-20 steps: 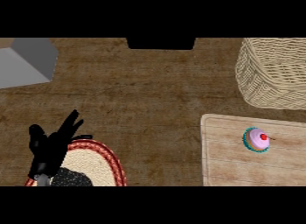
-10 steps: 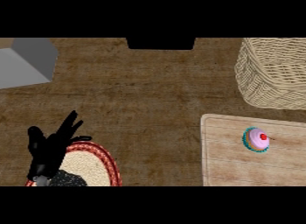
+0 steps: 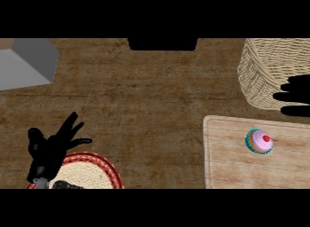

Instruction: Pick the cupcake from the cutting board and place it in the basket

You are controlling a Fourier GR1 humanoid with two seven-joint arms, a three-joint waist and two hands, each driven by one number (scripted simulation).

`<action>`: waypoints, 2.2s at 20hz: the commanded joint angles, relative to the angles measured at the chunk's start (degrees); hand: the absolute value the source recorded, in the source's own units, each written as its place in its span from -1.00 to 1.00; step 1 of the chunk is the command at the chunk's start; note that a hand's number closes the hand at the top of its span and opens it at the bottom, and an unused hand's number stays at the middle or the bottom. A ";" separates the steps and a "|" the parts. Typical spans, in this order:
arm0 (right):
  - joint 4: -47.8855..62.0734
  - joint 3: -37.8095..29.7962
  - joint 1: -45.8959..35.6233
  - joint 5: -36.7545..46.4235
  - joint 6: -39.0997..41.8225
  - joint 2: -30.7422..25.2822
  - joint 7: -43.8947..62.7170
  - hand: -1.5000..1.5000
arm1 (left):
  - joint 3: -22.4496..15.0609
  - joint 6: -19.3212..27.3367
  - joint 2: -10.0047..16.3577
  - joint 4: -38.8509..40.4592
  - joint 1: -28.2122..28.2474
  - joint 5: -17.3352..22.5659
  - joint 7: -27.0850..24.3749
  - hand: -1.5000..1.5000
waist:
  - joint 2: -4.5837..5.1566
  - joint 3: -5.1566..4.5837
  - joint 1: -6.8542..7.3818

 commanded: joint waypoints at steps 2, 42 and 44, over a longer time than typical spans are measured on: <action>0.70 5.53 1.28 7.57 -0.01 3.13 -3.68 -1.00 | -0.90 0.95 1.08 1.22 4.28 -1.25 3.91 0.00 | 0.28 -0.45 0.48; 14.61 14.15 6.89 30.78 -12.50 18.81 -8.50 -1.00 | 2.78 -0.47 -1.19 3.62 5.14 -4.22 2.93 0.00 | -0.10 -0.47 -1.58; 16.65 14.71 5.86 32.50 -13.80 22.24 -8.30 -1.00 | 2.97 -0.35 -2.02 4.93 2.09 -4.19 4.33 0.00 | 0.05 -0.47 -1.41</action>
